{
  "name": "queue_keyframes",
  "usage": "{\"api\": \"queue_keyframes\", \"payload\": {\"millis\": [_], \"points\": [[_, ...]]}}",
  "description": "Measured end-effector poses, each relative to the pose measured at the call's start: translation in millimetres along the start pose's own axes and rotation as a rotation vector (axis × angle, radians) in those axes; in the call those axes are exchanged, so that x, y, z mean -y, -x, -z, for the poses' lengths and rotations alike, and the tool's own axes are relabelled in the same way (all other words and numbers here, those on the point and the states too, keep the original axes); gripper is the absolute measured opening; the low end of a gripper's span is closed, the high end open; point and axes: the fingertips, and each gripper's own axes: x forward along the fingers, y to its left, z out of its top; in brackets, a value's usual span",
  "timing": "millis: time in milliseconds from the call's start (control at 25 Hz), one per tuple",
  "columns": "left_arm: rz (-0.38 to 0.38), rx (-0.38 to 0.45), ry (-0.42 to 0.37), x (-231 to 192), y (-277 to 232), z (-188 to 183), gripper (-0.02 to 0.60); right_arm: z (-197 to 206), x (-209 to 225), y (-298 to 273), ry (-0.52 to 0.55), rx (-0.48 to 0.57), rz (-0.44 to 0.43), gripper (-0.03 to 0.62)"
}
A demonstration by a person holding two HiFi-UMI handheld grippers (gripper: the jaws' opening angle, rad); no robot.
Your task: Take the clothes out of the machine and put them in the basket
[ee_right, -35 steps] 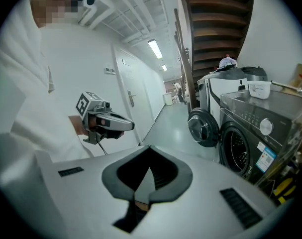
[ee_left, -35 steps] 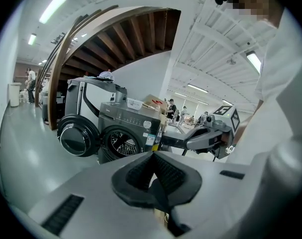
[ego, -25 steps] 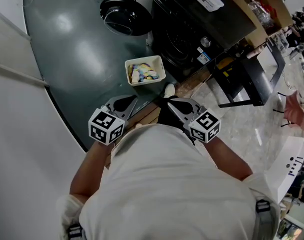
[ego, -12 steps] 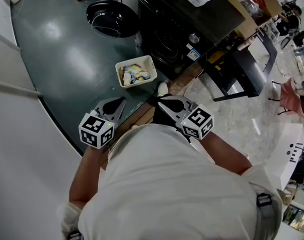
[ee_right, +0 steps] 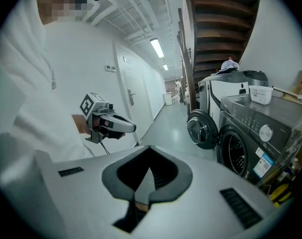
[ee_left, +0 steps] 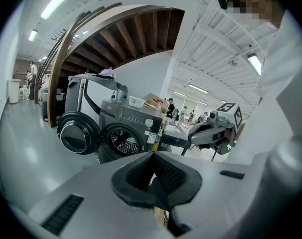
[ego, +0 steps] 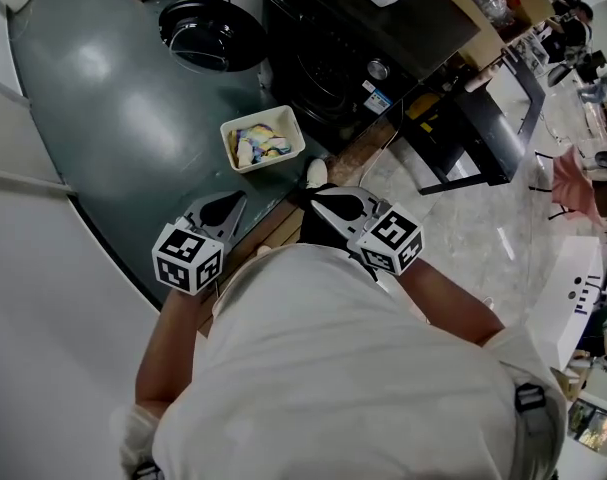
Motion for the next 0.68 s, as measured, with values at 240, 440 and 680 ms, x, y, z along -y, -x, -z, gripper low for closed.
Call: {"api": "queue_keyframes", "payload": {"millis": [240,440,680], "points": [[-0.007,-0.011,0.020,-7,1,9,-0.003,0,2,1,0.006,0.001,0.015,0.005],[-0.001,-0.014,0.028,-6,-3,9,-0.003,3,7,2,0.002,-0.013,0.017,0.005],[0.002,-0.031,0.037,-15,-8,16,-0.003,5,7,-7,-0.003,-0.017,0.009,0.005]]}}
